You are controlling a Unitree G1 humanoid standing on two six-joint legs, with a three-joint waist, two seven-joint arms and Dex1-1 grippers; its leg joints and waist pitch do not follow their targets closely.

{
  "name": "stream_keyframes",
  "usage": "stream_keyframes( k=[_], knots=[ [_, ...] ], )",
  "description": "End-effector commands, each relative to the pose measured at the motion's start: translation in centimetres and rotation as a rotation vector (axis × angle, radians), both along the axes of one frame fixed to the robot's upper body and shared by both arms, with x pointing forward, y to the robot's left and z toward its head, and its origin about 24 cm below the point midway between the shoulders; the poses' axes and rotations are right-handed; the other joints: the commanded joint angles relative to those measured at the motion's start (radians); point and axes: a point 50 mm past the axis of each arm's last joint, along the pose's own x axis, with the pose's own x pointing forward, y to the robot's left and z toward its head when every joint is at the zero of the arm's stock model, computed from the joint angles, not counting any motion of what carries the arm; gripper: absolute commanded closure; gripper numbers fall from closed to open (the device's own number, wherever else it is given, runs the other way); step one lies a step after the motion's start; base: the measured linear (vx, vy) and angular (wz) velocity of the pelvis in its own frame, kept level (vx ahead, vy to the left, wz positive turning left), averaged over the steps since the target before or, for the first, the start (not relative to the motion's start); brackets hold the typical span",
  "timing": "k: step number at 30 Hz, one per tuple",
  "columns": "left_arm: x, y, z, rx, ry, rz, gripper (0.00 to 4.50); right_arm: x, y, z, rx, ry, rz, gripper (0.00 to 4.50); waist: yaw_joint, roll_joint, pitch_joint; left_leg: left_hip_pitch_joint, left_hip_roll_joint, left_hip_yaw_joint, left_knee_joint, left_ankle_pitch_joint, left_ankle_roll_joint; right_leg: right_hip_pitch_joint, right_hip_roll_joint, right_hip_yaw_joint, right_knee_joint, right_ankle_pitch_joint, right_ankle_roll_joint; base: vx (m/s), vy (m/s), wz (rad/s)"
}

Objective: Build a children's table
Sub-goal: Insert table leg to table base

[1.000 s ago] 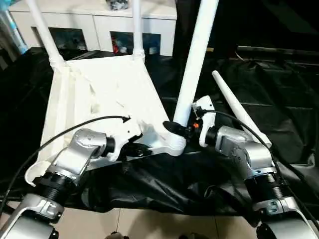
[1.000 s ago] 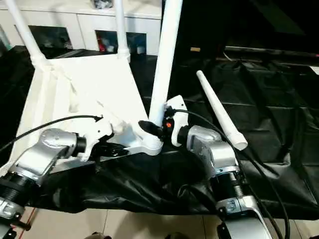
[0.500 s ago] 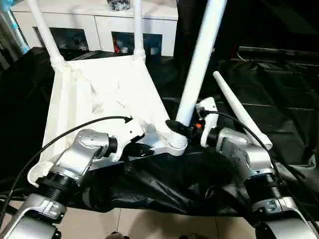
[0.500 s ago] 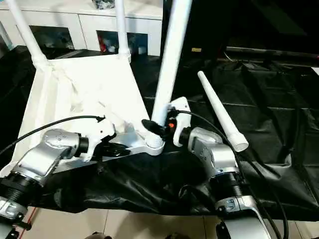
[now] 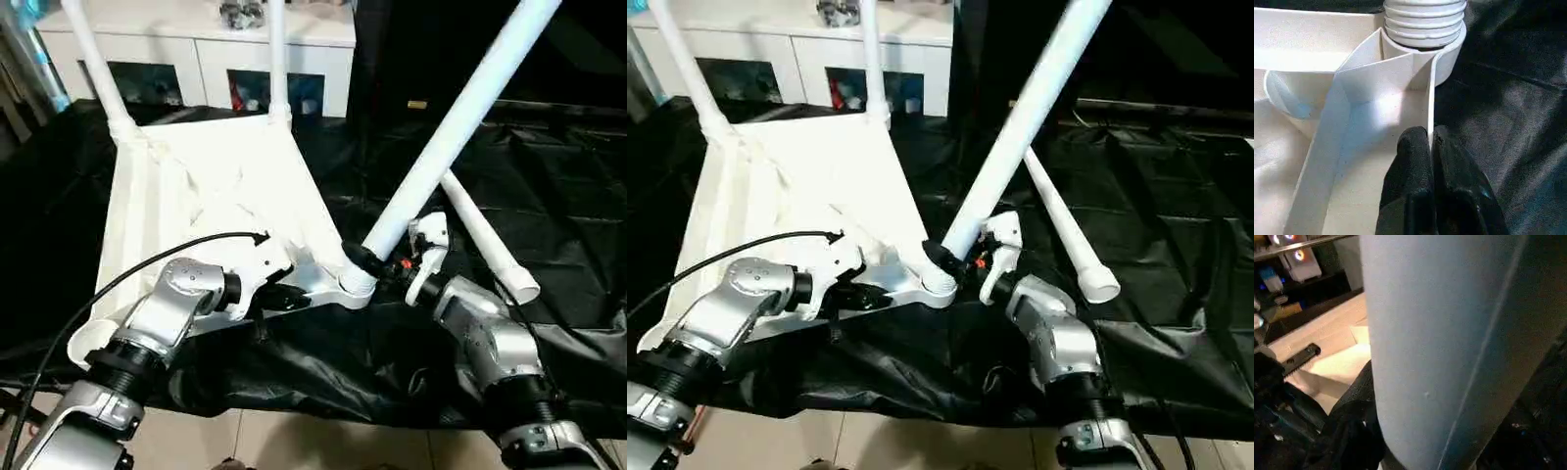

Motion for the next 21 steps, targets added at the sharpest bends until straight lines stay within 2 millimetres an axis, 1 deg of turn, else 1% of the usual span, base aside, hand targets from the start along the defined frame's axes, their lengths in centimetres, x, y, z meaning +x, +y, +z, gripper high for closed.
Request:
stream_keyframes(
  k=[1, 2, 3, 4, 5, 6, 7, 8, 9, 10, 11, 12, 13, 14, 15, 16, 18, 21],
  knots=[
    [0.8, 0.0, 1.2, 0.001, -0.054, 0.009, 4.5, -1.3, -1.0, -3.2, -0.141, 0.13, 0.002, 2.6, -0.006, 0.01, -0.061, 0.02, 0.016, -0.018, -0.082, -0.392, -0.024, 0.028, -0.04, 0.034, -0.096, -0.459, -0.149, 0.0, 0.0, 0.0],
    [0.8, 0.0, 1.2, 0.001, -0.054, 0.009, 4.5, -1.3, -1.0, -3.2, -0.143, 0.129, 0.002, 2.6, -0.007, 0.01, -0.061, 0.021, 0.017, -0.017, -0.081, -0.396, -0.023, 0.027, -0.04, 0.034, -0.097, -0.459, -0.15, 0.0, 0.0, 0.0],
    [0.8, 0.0, 1.2, 0.01, -0.055, -0.001, 4.5, -0.8, -0.7, -3.0, -0.194, 0.108, 0.023, 2.6, -0.008, 0.01, -0.061, 0.019, 0.017, -0.019, -0.082, -0.405, -0.025, 0.027, -0.04, 0.033, -0.096, -0.462, -0.151, 0.0, 0.0, 0.0],
    [0.8, 0.0, 1.2, 0.01, -0.055, -0.001, 4.5, -0.8, -0.7, -3.0, -0.194, 0.108, 0.023, 2.6, -0.01, 0.008, -0.061, 0.018, 0.016, -0.019, -0.082, -0.405, -0.026, 0.029, -0.039, 0.032, -0.096, -0.461, -0.15, 0.0, 0.0, 0.0],
    [0.8, 0.0, 1.1, 0.014, -0.056, -0.005, 4.5, -0.6, -0.6, -2.8, -0.215, 0.1, 0.034, 2.6, -0.012, 0.007, -0.06, 0.02, 0.016, -0.019, -0.082, -0.413, -0.025, 0.026, -0.04, 0.032, -0.098, -0.475, -0.149, 0.0, 0.0, 0.0],
    [0.8, 0.0, 1.1, 0.014, -0.056, -0.005, 4.5, -0.6, -0.6, -2.8, -0.215, 0.1, 0.034, 2.6, -0.015, 0.009, -0.059, 0.02, 0.015, -0.02, -0.082, -0.424, -0.025, 0.025, -0.041, 0.032, -0.101, -0.495, -0.144, 0.0, 0.0, 0.0],
    [0.8, 0.0, 1.1, 0.021, -0.055, -0.011, 4.5, -0.4, -0.2, -2.7, -0.233, 0.097, 0.062, 2.6, -0.016, 0.003, -0.059, 0.019, 0.016, -0.02, -0.081, -0.428, -0.024, 0.025, -0.041, 0.031, -0.103, -0.506, -0.139, 0.0, 0.0, 0.0],
    [0.8, 0.0, 1.0, 0.023, -0.055, -0.012, 4.5, -0.4, -0.1, -2.7, -0.239, 0.099, 0.071, 2.6, -0.017, 0.004, -0.058, 0.019, 0.015, -0.023, -0.082, -0.429, -0.026, 0.025, -0.041, 0.029, -0.101, -0.516, -0.136, 0.0, 0.0, 0.0],
    [0.8, 0.0, 1.0, 0.027, -0.054, -0.016, 4.5, -0.3, 0.1, -2.7, -0.252, 0.103, 0.091, 2.6, -0.019, 0.003, -0.057, 0.02, 0.015, -0.023, -0.081, -0.437, -0.025, 0.023, -0.042, 0.029, -0.104, -0.543, -0.127, 0.0, 0.0, 0.0],
    [0.7, 0.1, 1.0, 0.031, -0.053, -0.018, 4.5, -0.2, 0.4, -2.7, -0.266, 0.108, 0.114, 2.6, -0.022, 0.005, -0.056, 0.023, 0.015, -0.024, -0.08, -0.452, -0.026, 0.02, -0.043, 0.027, -0.109, -0.569, -0.121, 0.0, 0.0, 0.0],
    [0.7, 0.1, 0.9, 0.037, -0.052, -0.024, 4.5, -0.1, 0.6, -2.7, -0.279, 0.114, 0.132, 2.6, -0.024, -0.007, -0.056, 0.021, 0.015, -0.024, -0.08, -0.453, -0.025, 0.02, -0.043, 0.026, -0.112, -0.584, -0.112, 0.0, 0.0, 0.0],
    [0.7, 0.1, 0.9, 0.042, -0.052, -0.03, 4.5, -0.1, 0.8, -3.0, -0.296, 0.122, 0.156, 2.6, -0.022, 0.0, -0.056, 0.022, 0.015, -0.026, -0.08, -0.454, -0.026, 0.018, -0.045, 0.026, -0.111, -0.591, -0.11, 0.0, 0.0, 0.0],
    [0.7, 0.1, 0.9, 0.042, -0.052, -0.03, 4.5, -0.1, 0.8, -3.0, -0.296, 0.122, 0.156, 2.6, -0.023, 0.002, -0.056, 0.023, 0.015, -0.027, -0.08, -0.46, -0.027, 0.016, -0.045, 0.026, -0.111, -0.595, -0.11, 0.0, 0.0, 0.0],
    [0.7, 0.1, 0.9, 0.044, -0.052, -0.033, 4.5, -0.1, 0.9, -3.0, -0.301, 0.125, 0.166, 2.6, -0.025, 0.002, -0.054, 0.023, 0.016, -0.028, -0.082, -0.473, -0.03, 0.016, -0.043, 0.025, -0.114, -0.596, -0.106, 0.0, 0.0, 0.0],
    [0.6, 0.2, 0.9, 0.049, -0.052, -0.04, 4.5, -0.2, 1.0, -3.3, -0.31, 0.138, 0.192, 2.6, -0.024, -0.005, -0.057, 0.022, 0.016, -0.031, -0.082, -0.476, -0.029, 0.017, -0.045, 0.025, -0.111, -0.596, -0.104, 0.0, 0.0, 0.0],
    [0.6, 0.1, 0.9, 0.049, -0.052, -0.043, 4.5, -0.3, 1.0, -3.4, -0.305, 0.146, 0.206, 2.6, -0.024, -0.002, -0.057, 0.023, 0.017, -0.031, -0.083, -0.48, -0.031, 0.016, -0.045, 0.026, -0.111, -0.592, -0.106, 0.0, 0.0, 0.0],
    [0.6, 0.1, 0.9, 0.049, -0.052, -0.044, 4.5, -0.3, 1.0, -3.4, -0.303, 0.149, 0.209, 2.6, -0.026, -0.003, -0.058, 0.024, 0.018, -0.032, -0.085, -0.495, -0.035, 0.015, -0.042, 0.026, -0.111, -0.571, -0.112, 0.0, 0.0, 0.0],
    [0.6, 0.0, 1.0, 0.043, -0.055, -0.063, 4.5, -0.4, 0.8, -3.6, -0.287, 0.148, 0.228, 2.6, -0.026, -0.005, -0.06, 0.023, 0.018, -0.031, -0.085, -0.503, -0.035, 0.015, -0.043, 0.026, -0.109, -0.556, -0.118, 0.0, 0.0, 0.0]
  ],
)
